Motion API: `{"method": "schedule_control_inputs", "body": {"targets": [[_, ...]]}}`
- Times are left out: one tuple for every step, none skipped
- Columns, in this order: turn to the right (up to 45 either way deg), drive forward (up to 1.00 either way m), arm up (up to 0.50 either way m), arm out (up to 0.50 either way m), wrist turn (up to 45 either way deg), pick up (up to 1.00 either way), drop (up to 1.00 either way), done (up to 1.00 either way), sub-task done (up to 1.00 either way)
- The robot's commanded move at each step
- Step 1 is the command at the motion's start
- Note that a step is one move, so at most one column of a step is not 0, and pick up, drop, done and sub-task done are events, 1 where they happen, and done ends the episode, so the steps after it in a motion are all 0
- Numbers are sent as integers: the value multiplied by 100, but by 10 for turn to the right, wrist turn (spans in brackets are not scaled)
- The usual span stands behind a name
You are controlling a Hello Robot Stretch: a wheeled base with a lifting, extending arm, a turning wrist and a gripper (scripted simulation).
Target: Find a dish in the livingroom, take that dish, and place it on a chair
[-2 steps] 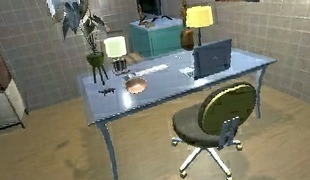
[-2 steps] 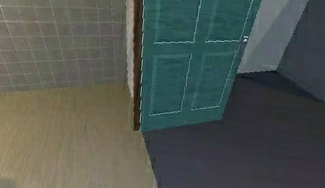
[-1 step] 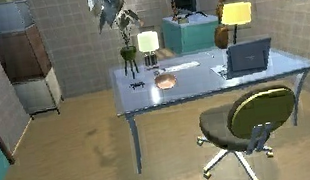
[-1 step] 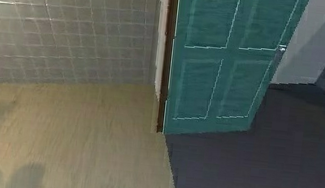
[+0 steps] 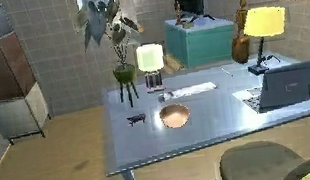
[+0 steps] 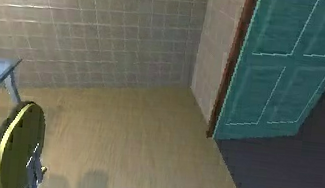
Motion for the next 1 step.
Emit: {"method": "schedule_control_inputs", "body": {"targets": [[-450,0,0,0,0,0,0,0,0]]}}
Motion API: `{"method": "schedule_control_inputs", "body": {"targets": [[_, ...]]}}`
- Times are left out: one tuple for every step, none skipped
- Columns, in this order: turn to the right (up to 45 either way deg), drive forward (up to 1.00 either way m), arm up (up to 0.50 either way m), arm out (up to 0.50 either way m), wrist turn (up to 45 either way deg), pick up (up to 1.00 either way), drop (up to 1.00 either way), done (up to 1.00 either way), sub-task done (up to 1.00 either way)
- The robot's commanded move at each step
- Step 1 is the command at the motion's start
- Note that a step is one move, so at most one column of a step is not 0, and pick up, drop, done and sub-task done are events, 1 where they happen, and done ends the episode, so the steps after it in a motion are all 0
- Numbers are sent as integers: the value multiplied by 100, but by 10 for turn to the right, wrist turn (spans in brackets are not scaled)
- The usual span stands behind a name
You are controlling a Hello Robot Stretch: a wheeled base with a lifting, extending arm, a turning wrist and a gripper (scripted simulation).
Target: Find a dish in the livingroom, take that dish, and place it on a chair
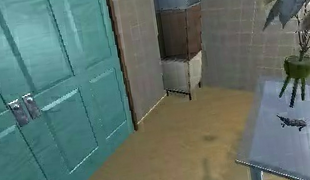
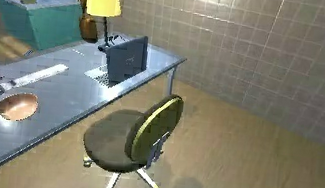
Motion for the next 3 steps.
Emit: {"method": "schedule_control_inputs", "body": {"targets": [[-360,0,0,0,0,0,0,0,0],[450,0,0,0,0,0,0,0,0],[360,0,0,0,0,0,0,0,0]]}}
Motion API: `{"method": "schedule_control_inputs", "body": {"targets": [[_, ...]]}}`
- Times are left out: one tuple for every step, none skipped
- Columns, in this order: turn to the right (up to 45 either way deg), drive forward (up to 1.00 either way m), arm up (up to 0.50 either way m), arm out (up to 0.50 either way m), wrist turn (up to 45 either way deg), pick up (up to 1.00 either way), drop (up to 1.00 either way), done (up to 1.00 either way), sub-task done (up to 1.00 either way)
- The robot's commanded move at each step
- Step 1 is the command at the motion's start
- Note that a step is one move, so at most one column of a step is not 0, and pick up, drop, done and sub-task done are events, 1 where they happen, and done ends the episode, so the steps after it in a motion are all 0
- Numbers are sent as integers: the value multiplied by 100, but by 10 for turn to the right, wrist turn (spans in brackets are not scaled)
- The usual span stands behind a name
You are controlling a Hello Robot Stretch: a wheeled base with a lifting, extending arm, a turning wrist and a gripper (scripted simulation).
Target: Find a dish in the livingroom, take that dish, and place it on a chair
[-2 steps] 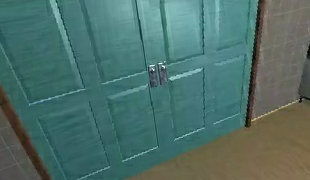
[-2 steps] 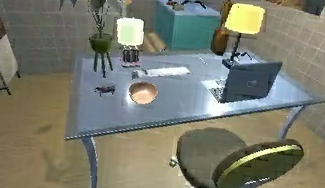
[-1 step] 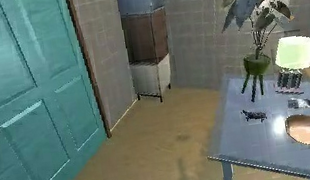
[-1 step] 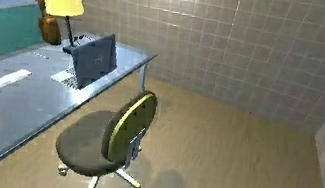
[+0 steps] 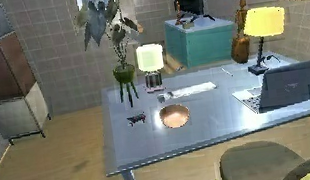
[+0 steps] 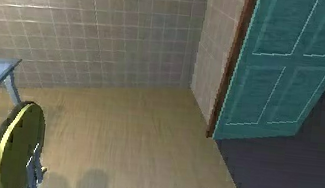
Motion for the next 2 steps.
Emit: {"method": "schedule_control_inputs", "body": {"targets": [[0,45,0,0,0,0,0,0,0],[-450,0,0,0,0,0,0,0,0]]}}
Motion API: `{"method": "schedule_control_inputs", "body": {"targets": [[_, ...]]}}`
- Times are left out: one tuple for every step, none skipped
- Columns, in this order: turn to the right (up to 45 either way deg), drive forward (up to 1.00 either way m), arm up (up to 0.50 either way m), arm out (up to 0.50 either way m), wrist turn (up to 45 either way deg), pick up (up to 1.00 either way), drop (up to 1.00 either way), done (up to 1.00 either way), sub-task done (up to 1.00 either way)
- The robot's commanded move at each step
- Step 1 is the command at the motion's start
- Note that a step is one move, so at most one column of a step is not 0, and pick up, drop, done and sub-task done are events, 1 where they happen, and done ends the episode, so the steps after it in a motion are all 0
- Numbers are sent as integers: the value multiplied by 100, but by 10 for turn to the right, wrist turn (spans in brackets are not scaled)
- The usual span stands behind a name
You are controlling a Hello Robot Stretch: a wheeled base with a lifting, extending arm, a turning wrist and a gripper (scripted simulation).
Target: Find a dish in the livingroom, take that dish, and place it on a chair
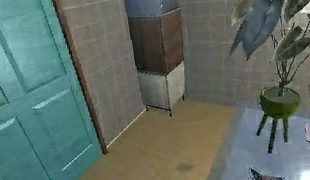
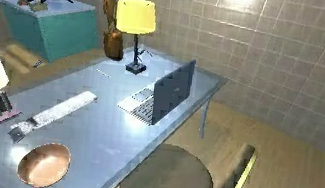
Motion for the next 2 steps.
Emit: {"method": "schedule_control_inputs", "body": {"targets": [[-300,0,0,0,0,0,0,0,0],[0,0,50,0,0,0,0,0,0]]}}
